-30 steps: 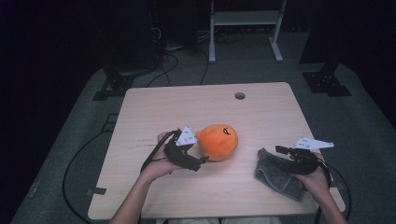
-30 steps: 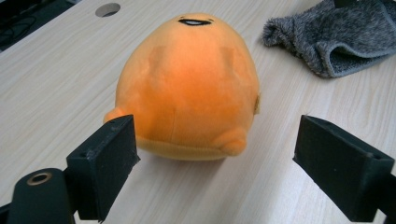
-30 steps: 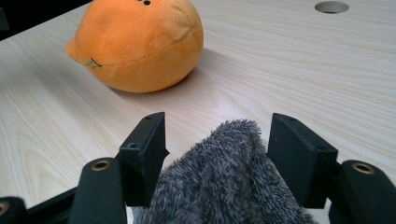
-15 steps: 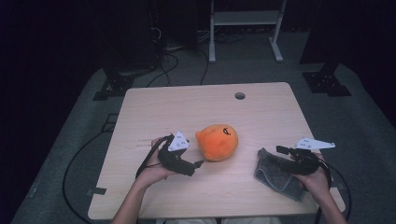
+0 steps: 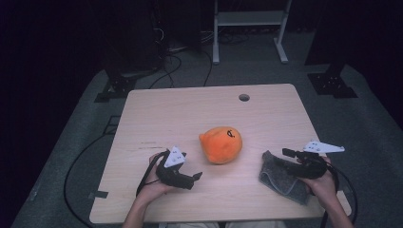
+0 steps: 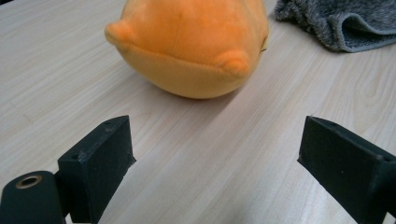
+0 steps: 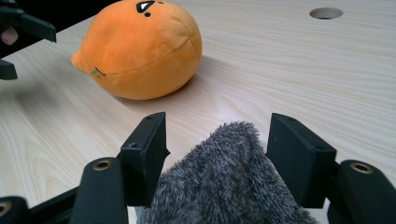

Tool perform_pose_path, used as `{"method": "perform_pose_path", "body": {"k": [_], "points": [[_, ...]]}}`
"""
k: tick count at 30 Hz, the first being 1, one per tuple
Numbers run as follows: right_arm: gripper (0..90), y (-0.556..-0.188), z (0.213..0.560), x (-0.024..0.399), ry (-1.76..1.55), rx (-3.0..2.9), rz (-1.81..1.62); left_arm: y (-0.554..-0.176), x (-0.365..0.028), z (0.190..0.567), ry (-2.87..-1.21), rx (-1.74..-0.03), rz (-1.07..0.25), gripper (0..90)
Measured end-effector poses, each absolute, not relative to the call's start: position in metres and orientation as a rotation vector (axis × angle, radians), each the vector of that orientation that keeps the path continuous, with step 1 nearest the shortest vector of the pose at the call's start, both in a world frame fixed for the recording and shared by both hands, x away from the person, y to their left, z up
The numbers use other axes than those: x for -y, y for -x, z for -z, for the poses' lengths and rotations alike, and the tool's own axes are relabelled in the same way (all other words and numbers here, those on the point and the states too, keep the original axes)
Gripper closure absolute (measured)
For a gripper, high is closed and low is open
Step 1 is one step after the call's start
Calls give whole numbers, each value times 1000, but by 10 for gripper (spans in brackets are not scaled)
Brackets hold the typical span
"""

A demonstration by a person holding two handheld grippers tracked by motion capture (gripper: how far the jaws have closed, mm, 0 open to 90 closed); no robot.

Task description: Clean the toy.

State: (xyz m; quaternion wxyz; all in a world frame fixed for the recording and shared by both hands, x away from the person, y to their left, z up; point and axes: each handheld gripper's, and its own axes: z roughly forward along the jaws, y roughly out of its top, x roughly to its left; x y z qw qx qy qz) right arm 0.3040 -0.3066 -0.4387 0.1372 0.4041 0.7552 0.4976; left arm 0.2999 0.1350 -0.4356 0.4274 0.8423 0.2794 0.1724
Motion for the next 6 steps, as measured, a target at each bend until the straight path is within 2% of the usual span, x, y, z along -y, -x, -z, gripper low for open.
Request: {"method": "perform_pose_path", "body": {"k": [2,6], "points": [[363,-304,440,306,-1171,-2197,-1444,-297,-135,437,-2089,-714,-487,92],[363,-303,440,305,-1163,-2196,-1450,-295,-141,442,-2055,-746,-513,93]]}}
